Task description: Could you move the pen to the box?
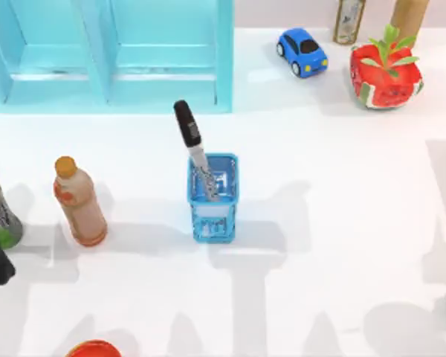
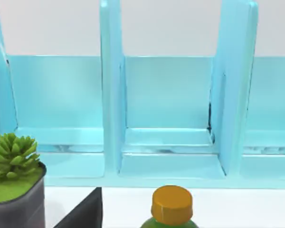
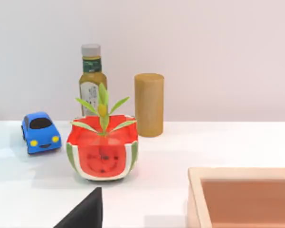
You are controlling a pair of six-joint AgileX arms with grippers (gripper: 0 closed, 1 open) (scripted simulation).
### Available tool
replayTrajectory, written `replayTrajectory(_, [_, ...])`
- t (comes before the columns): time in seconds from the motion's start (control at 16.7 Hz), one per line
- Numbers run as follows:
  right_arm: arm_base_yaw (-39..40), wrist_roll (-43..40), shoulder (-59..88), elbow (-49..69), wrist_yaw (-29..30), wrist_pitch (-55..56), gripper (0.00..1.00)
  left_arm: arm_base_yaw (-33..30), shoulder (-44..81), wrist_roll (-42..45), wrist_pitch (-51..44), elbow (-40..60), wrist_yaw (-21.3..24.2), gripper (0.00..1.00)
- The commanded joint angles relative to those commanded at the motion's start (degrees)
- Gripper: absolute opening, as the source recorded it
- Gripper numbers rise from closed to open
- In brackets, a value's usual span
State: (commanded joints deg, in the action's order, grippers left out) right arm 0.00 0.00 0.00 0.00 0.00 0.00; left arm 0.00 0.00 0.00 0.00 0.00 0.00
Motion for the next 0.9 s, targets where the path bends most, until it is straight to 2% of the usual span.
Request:
replayTrajectory(0.18, [0.52,-0.02,0.65,0.57,-0.19,0.13,1.00,0.00,0.00,0.00,0.00,0.00,0.00,1.00])
replayTrajectory(0.42, [5.56,0.03,9.19,6.19,-1.89,1.24,1.00,0.00,0.00,0.00,0.00,0.00,0.00,1.00])
replayTrajectory(0.9, [19.98,2.34,49.47,26.05,-6.88,7.34,1.00,0.00,0.00,0.00,0.00,0.00,0.00,1.00])
